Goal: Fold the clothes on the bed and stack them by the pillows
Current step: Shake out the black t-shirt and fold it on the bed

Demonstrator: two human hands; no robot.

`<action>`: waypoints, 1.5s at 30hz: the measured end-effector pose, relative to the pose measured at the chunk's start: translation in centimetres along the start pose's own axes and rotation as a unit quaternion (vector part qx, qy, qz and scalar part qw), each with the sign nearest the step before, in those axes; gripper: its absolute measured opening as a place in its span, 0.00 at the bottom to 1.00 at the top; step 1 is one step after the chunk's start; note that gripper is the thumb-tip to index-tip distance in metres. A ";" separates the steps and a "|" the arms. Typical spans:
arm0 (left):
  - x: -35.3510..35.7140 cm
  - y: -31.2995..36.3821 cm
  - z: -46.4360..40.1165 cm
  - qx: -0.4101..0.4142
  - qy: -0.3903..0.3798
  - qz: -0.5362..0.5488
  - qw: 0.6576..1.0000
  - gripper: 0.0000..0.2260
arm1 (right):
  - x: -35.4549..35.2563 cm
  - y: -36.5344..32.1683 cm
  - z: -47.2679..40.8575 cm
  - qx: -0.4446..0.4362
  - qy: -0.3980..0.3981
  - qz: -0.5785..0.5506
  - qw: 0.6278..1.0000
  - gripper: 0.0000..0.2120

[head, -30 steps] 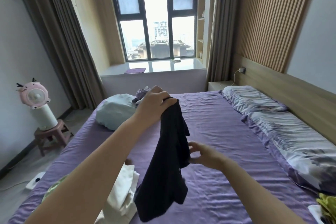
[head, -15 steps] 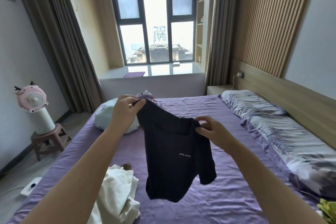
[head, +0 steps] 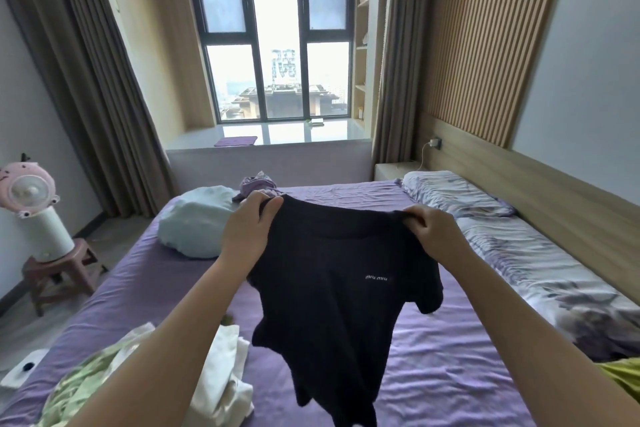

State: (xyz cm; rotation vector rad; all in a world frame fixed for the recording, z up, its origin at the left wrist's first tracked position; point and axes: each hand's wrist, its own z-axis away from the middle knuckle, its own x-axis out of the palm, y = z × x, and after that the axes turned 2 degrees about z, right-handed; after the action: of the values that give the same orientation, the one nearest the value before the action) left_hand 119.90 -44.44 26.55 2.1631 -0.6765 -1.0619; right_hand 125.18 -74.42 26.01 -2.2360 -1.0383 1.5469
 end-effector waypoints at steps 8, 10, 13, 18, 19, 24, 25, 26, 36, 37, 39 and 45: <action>-1.2 0.0 0.3 0.077 -0.121 -0.022 0.989 0.10 | -1.5 1.0 1.6 0.054 0.028 -0.061 0.996 0.04; -1.4 -0.2 0.4 0.079 -0.124 -0.017 0.989 0.08 | -1.6 1.1 1.8 0.052 0.018 -0.067 0.996 0.04; -1.7 -0.4 0.6 0.096 -0.093 -0.007 0.991 0.08 | -1.6 1.0 2.0 0.046 0.016 -0.063 0.997 0.07; -1.4 -1.0 0.7 0.091 -0.038 -0.050 0.994 0.13 | -0.7 0.4 2.8 0.048 0.091 -0.050 0.993 0.10; -1.2 -1.0 0.7 0.086 -0.024 -0.065 0.994 0.14 | -0.6 0.4 2.9 0.050 0.107 -0.039 0.992 0.10; -0.4 -0.6 1.0 0.093 -0.012 -0.084 0.992 0.19 | -1.1 1.3 4.3 0.076 0.124 0.022 0.989 0.07; -0.3 -0.4 1.2 0.099 -0.019 -0.089 0.991 0.19 | -1.4 1.7 4.7 0.078 0.123 0.028 0.989 0.07; -0.1 -0.3 1.4 0.106 -0.027 -0.092 0.990 0.20 | -1.8 2.1 5.2 0.079 0.121 0.035 0.989 0.07; 3.3 2.3 7.7 0.086 -0.140 -0.081 0.983 0.15 | -5.9 7.4 10.3 0.050 -0.012 -0.035 0.998 0.03; 3.7 2.4 8.9 0.071 -0.148 -0.083 0.983 0.14 | -6.2 8.2 11.0 0.048 -0.044 -0.036 0.997 0.03; 4.5 2.7 11.6 0.046 -0.165 -0.096 0.980 0.14 | -7.0 10.1 12.0 0.037 -0.112 -0.030 0.993 0.05; 6.1 3.7 16.6 -0.010 -0.214 -0.108 0.971 0.16 | -8.8 14.6 13.5 0.039 -0.218 -0.090 0.971 0.04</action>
State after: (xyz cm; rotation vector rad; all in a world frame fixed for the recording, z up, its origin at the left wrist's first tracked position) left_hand 108.91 -56.14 18.19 2.0384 -0.6189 -1.6731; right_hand 117.63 -93.45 18.73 -1.7313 -1.2244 2.0034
